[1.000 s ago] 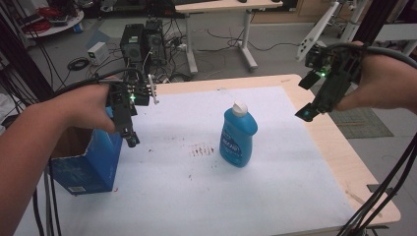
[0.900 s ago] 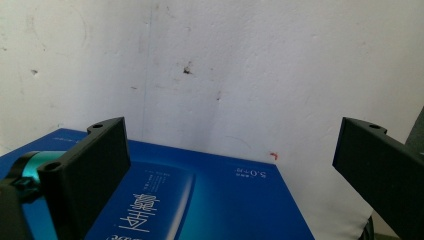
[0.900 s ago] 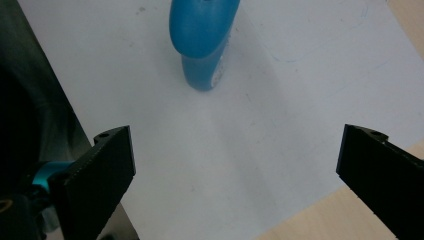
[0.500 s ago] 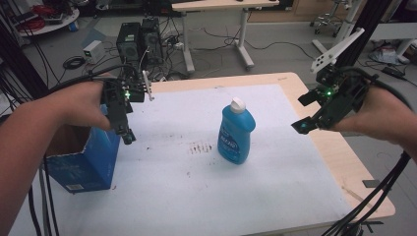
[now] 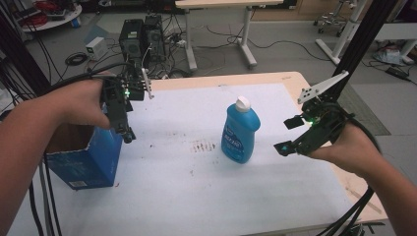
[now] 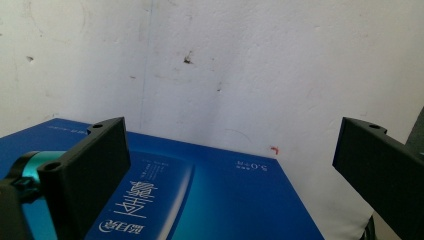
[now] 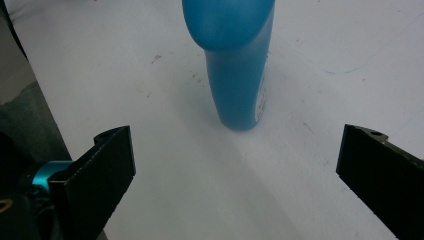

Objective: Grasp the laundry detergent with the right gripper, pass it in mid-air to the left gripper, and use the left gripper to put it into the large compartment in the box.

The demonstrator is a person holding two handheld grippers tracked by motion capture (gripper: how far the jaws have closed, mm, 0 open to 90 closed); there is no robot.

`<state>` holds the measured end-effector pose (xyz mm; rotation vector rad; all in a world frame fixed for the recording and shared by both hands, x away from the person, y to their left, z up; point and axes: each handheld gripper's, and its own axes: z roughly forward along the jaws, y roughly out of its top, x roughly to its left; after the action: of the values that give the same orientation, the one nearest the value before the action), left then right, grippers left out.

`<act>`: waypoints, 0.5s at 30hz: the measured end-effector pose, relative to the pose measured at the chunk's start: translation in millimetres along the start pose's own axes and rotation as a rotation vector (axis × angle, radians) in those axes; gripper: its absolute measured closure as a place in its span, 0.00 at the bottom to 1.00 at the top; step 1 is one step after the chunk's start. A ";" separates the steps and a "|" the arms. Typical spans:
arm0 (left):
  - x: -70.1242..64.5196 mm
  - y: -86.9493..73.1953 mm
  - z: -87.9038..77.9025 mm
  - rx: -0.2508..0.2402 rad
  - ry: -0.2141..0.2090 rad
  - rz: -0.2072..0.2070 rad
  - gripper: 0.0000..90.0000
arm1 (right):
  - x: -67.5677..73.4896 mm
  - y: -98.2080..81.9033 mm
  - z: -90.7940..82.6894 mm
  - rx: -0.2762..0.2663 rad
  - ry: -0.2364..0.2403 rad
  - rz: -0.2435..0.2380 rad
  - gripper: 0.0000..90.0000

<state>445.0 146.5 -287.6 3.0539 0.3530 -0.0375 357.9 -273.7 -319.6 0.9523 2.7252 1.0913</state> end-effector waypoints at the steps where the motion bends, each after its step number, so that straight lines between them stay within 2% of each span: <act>1: -0.2 -0.1 0.1 -0.002 0.000 0.001 0.02 | 0.5 -1.6 3.4 -0.011 -0.002 0.007 0.01; 11: -2.1 0.6 0.7 0.002 0.002 0.011 0.02 | 3.6 -7.8 34.0 -0.084 -0.056 0.011 0.01; 15: -3.0 0.9 0.2 0.009 0.000 0.010 0.02 | 3.8 -6.4 45.1 -0.104 -0.053 0.020 0.01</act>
<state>442.3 144.9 -287.7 3.0645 0.3378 -0.0385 363.6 -247.8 -356.8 0.9809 2.5944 1.1802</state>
